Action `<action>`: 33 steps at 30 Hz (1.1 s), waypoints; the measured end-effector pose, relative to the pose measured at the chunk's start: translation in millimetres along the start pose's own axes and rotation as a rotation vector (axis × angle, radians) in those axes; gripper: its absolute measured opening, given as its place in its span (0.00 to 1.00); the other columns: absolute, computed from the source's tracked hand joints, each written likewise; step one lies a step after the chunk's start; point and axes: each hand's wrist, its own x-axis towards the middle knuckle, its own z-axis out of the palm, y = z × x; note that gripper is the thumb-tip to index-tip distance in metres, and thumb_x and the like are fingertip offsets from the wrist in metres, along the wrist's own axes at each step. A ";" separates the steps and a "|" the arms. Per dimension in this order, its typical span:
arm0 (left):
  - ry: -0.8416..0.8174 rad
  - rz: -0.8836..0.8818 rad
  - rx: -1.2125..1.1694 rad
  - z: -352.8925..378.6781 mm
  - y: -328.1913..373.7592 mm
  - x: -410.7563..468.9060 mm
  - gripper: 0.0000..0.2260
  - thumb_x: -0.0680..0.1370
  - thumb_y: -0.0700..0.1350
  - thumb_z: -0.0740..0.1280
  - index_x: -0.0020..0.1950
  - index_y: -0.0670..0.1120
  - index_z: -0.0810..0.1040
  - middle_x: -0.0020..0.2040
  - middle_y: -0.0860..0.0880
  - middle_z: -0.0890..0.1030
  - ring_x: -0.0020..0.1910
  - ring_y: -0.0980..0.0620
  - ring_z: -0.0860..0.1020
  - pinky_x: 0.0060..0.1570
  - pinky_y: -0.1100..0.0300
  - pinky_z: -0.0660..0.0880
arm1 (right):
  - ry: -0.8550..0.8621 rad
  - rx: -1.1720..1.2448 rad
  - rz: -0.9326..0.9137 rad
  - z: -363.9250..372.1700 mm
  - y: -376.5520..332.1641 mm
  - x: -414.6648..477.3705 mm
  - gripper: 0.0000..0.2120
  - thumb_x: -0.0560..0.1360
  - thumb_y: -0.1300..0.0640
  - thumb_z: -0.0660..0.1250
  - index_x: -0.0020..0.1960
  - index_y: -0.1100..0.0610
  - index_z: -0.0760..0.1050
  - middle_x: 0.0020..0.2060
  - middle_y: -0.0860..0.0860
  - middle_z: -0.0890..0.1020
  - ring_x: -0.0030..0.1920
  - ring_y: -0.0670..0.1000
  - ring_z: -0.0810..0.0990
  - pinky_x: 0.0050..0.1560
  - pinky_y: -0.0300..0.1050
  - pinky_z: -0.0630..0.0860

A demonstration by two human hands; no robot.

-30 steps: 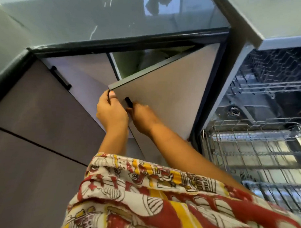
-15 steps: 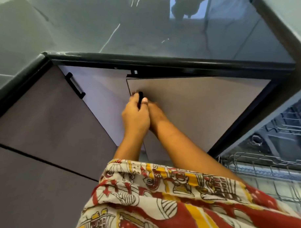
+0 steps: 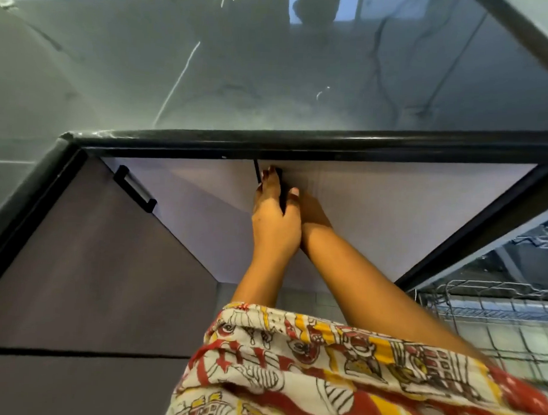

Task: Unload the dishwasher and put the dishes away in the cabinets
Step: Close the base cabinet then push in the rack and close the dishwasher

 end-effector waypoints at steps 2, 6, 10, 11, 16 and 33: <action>-0.011 -0.008 -0.093 2.0 -4.3 -1.2 0.23 0.81 0.46 0.59 0.75 0.51 0.59 0.74 0.48 0.64 0.73 0.48 0.63 0.71 0.51 0.64 | -0.018 -0.053 0.034 0.3 2.6 1.9 0.18 0.83 0.58 0.50 0.70 0.63 0.66 0.68 0.60 0.71 0.67 0.57 0.70 0.68 0.45 0.63; -0.010 -0.034 -0.180 6.1 -8.2 -3.6 0.23 0.81 0.45 0.58 0.76 0.52 0.57 0.75 0.49 0.62 0.73 0.49 0.62 0.72 0.52 0.63 | -0.015 0.051 0.067 -8.5 -4.6 -7.1 0.19 0.83 0.57 0.50 0.69 0.63 0.67 0.68 0.60 0.71 0.68 0.58 0.70 0.68 0.45 0.63; -0.005 0.004 -0.226 15.4 -15.5 -6.4 0.25 0.81 0.49 0.56 0.77 0.53 0.52 0.77 0.51 0.57 0.75 0.51 0.58 0.73 0.53 0.59 | -0.055 0.031 0.035 -9.0 -3.4 0.9 0.19 0.82 0.54 0.51 0.69 0.59 0.69 0.68 0.58 0.72 0.68 0.57 0.71 0.69 0.48 0.65; 0.007 -0.012 -0.243 18.4 -18.3 -7.9 0.25 0.81 0.51 0.56 0.77 0.54 0.51 0.77 0.51 0.56 0.75 0.51 0.58 0.73 0.52 0.60 | -0.061 0.072 0.054 -11.0 -4.4 1.3 0.20 0.82 0.52 0.52 0.68 0.58 0.71 0.67 0.58 0.73 0.67 0.58 0.72 0.69 0.50 0.66; 0.061 0.000 0.002 48.7 -34.5 -39.8 0.29 0.81 0.54 0.54 0.78 0.48 0.45 0.78 0.48 0.49 0.77 0.51 0.52 0.74 0.58 0.51 | -0.116 0.211 0.135 -26.5 38.6 -22.0 0.12 0.80 0.55 0.57 0.42 0.55 0.75 0.52 0.58 0.81 0.48 0.53 0.76 0.45 0.42 0.69; -1.033 0.401 0.701 307.1 -50.4 -307.4 0.36 0.79 0.52 0.59 0.77 0.46 0.38 0.78 0.52 0.39 0.77 0.52 0.43 0.75 0.49 0.52 | 0.703 0.155 1.210 -122.0 486.2 -372.5 0.14 0.78 0.59 0.62 0.61 0.61 0.75 0.58 0.62 0.79 0.58 0.62 0.77 0.58 0.48 0.72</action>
